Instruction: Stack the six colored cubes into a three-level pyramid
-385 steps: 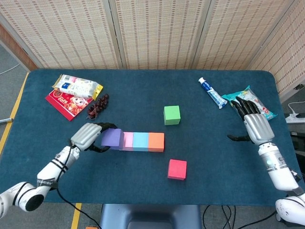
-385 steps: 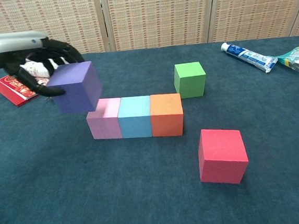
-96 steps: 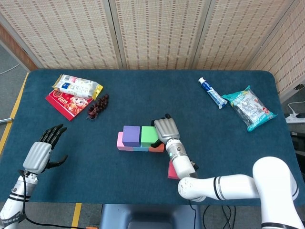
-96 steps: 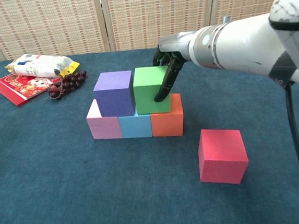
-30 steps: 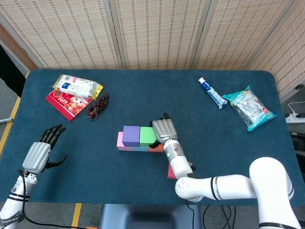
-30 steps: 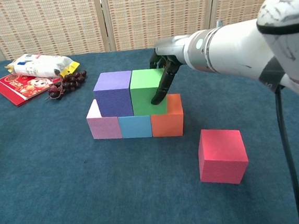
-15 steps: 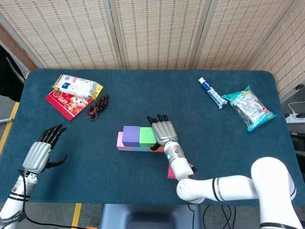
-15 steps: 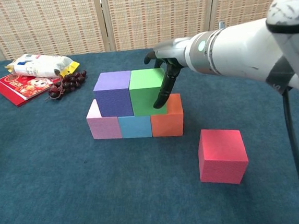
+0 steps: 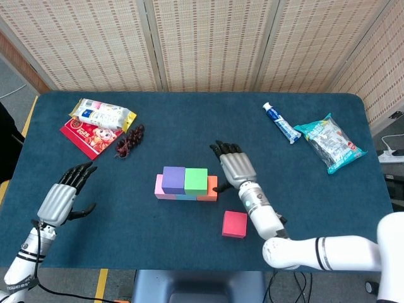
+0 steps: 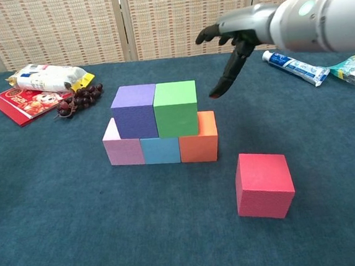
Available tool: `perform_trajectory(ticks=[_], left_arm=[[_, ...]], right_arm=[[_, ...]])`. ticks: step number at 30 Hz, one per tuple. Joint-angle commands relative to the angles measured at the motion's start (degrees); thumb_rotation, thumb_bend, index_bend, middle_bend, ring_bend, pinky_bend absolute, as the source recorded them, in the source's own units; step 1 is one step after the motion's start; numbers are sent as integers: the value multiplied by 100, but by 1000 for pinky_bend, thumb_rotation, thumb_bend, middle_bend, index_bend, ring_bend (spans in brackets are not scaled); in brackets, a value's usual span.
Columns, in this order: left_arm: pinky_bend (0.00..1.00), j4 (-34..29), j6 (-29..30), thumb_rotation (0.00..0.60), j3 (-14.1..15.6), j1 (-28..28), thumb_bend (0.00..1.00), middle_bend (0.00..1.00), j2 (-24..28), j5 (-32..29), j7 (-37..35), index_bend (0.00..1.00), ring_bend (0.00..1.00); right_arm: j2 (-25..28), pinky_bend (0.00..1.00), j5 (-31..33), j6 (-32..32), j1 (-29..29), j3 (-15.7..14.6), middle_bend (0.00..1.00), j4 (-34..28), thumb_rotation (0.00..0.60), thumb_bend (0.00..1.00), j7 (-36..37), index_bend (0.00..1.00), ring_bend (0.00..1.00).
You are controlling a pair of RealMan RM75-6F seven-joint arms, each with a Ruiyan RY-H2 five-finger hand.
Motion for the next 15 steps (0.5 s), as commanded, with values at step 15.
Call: perform_trajectory(ticks=[15], left_arm=[[106,-200,-217,600,-138,1,306,0,-57,-526,168,12,0]], right_arm=[[1936,437,-3960,-1106,-2090,-1269,302,-455,600,62,2711,238,255]])
